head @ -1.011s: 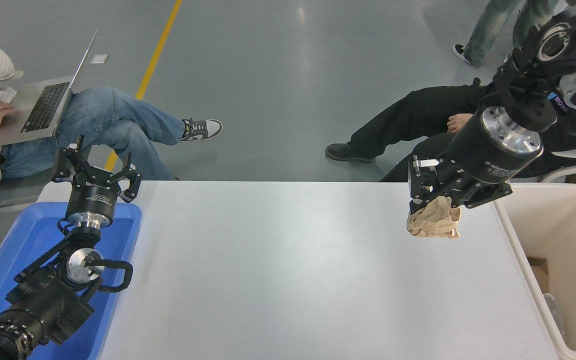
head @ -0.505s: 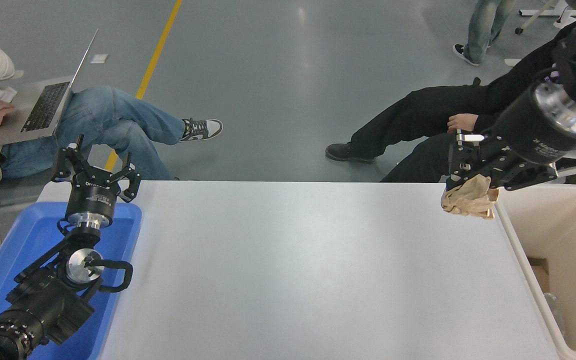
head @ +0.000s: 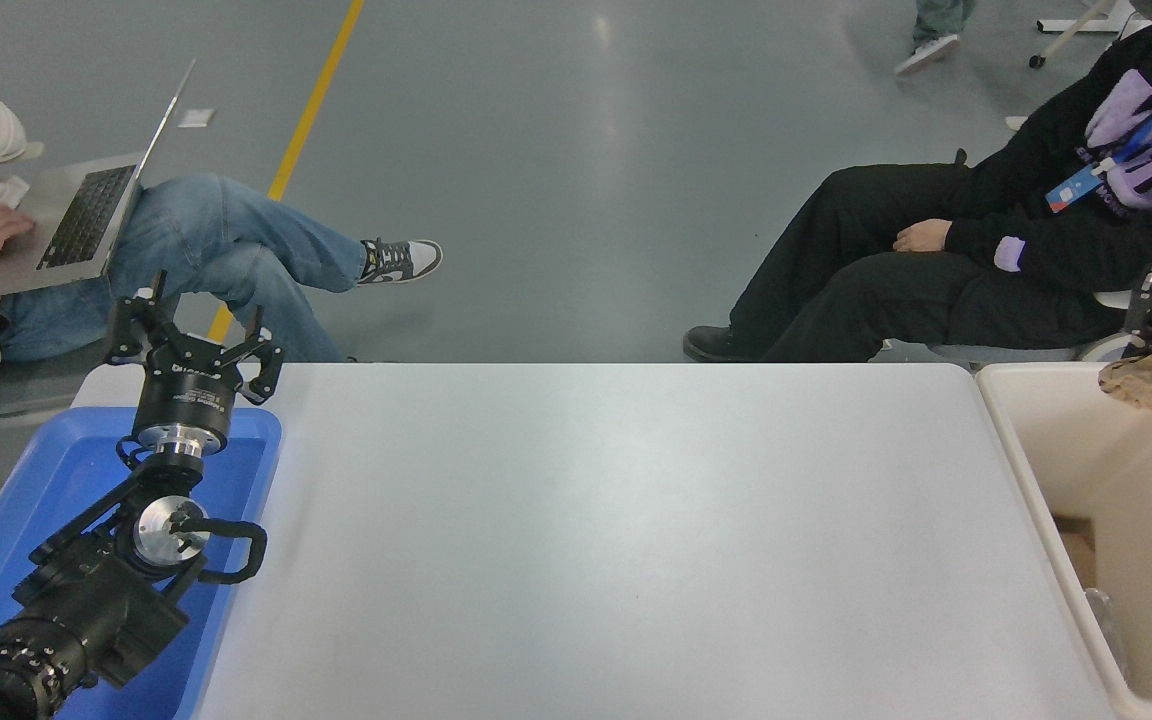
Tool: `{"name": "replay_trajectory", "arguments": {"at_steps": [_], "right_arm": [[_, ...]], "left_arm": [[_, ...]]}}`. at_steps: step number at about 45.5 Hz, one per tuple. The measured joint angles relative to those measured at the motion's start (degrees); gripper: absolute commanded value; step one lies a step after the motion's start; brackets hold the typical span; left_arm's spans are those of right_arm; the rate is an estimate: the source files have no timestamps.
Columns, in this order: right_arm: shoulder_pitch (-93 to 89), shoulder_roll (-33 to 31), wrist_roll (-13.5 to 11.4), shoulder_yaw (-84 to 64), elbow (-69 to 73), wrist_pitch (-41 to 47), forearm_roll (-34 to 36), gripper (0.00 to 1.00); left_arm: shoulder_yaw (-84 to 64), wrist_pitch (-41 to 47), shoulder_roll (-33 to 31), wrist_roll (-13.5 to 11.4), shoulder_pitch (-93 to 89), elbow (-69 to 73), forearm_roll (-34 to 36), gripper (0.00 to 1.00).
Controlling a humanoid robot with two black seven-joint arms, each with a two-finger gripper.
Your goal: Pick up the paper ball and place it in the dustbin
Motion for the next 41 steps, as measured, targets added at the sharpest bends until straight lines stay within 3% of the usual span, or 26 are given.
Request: {"name": "replay_trajectory", "arguments": {"at_steps": [22, 41], "right_arm": [[-32.1, 8.5, 0.0, 12.4, -25.8, -15.5, -0.6, 0.0], [-48.4, 18.4, 0.0, 15.8, -44.9, -20.7, -0.5, 0.0]], "left_arm": [[0.0, 0.0, 0.0, 0.0, 0.0, 0.0, 0.0, 0.99], [0.0, 0.0, 0.0, 0.0, 0.0, 0.0, 0.0, 0.99]]}}
